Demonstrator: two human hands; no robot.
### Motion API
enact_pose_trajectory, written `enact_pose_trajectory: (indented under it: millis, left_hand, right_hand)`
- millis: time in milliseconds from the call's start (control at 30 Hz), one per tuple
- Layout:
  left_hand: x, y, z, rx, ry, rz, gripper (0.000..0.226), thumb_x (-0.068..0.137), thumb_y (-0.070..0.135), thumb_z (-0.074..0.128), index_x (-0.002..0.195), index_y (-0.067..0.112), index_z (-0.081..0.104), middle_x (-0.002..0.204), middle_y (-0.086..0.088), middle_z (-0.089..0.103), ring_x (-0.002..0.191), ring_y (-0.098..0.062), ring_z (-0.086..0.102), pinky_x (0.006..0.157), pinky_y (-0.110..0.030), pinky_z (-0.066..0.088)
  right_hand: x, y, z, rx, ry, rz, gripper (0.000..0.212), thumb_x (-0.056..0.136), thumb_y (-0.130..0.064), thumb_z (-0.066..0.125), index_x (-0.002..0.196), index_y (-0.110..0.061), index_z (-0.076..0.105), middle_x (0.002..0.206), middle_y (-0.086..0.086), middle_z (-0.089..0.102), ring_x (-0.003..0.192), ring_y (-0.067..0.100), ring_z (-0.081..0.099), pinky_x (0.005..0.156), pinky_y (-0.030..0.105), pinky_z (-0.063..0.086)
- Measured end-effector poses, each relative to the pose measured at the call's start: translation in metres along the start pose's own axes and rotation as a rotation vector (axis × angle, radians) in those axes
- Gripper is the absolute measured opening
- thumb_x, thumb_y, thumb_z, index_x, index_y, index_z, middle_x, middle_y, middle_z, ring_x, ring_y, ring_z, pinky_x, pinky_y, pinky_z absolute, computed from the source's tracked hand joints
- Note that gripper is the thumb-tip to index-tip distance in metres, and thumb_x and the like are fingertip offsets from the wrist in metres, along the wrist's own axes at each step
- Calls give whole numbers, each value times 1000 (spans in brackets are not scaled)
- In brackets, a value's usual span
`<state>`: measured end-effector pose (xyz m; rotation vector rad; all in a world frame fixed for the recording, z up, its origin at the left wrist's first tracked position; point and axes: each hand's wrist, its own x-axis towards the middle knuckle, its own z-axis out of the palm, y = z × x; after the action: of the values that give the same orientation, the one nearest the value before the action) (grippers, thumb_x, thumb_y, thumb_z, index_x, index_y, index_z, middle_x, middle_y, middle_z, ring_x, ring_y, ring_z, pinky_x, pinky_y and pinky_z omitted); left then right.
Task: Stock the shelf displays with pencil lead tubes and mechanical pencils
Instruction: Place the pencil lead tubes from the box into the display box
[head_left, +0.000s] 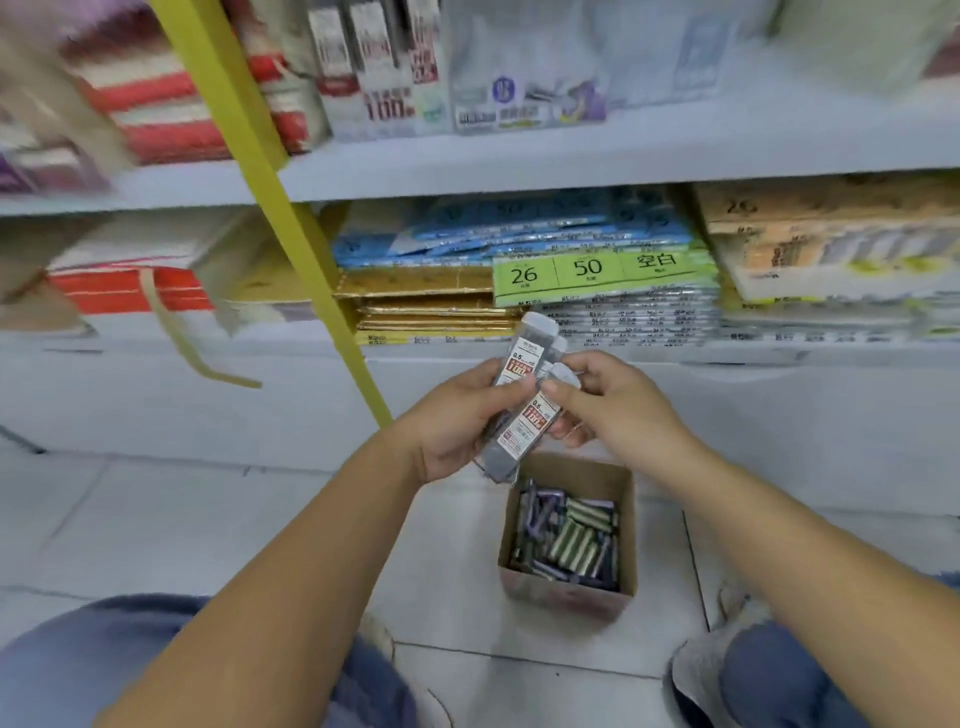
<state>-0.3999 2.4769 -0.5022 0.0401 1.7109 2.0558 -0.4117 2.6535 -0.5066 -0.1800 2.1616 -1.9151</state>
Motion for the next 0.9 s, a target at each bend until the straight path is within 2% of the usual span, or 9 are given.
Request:
enact_pose_trajectory:
  millis: [100,233,300,500,633,700,767,833,900]
  left_hand:
    - [-18,28,3,-27,66,46,22,103,14,48,119,14,63,97,-8,75,81,-17,72,72,-31,61]
    - [-37,79,-7,-19,147,169,25,102,14,50,124,13,62,111,-14,74,92,-25,71,80,-40,59]
    - [-39,102,-16,-6,231,231,24,102,15,51,124,16,61,115,-10,74,95,-24,71,78,-37,58]
    - [-30,148,-49,-33,401,448,23,102,19,53,124,15,59,108,-5,76,94,-21,74,78,-38,62]
    - [-21,160,-65,-89,450,562,21,102,20,54,122,20,62,105,-5,75,80,-16,70,74,-34,61]
    - [-17,165,-71,-128,461,598,20,101,22,56,120,21,62,105,-5,75,78,-16,68,72,-33,60]
    - [-13,170,-76,-153,464,626,22,101,22,56,121,18,63,101,-6,75,76,-17,66,69,-31,59]
    - [-8,173,-80,-149,476,653,22,101,23,56,122,18,63,102,-4,75,77,-17,66,69,-31,57]
    - [-4,174,-84,-150,487,673,22,101,24,56,121,22,63,101,-2,76,76,-16,66,69,-29,57]
  right_hand:
    - [-1,-30,4,-33,-3,-57,9,91,-18,64,100,-15,62,77,4,74,58,14,67,55,30,55]
    - [11,-87,9,-57,10,-173,8,92,-19,64,99,-16,62,80,0,75,66,19,72,58,35,58]
    - [23,-115,7,-93,48,-233,6,91,-19,65,96,-19,62,82,1,75,67,20,72,59,39,59]
    - [62,-202,-5,-78,179,-568,12,91,-15,64,91,-25,59,82,0,73,63,18,71,51,23,55]
    - [97,-250,4,-138,216,-794,21,93,-11,61,90,-31,56,89,-2,67,77,14,71,62,21,56]
    - [114,-267,13,-245,226,-887,24,93,-10,60,90,-33,54,90,-8,64,80,8,69,67,16,53]
    - [130,-278,17,-485,267,-952,19,93,-16,59,96,-34,54,92,-12,63,80,6,66,71,15,49]
    - [143,-285,18,-747,269,-969,19,93,-20,59,103,-36,54,92,-16,60,82,4,61,74,17,44]
    - [153,-288,20,-845,196,-941,23,92,-21,60,102,-40,52,90,-21,59,83,1,58,73,17,43]
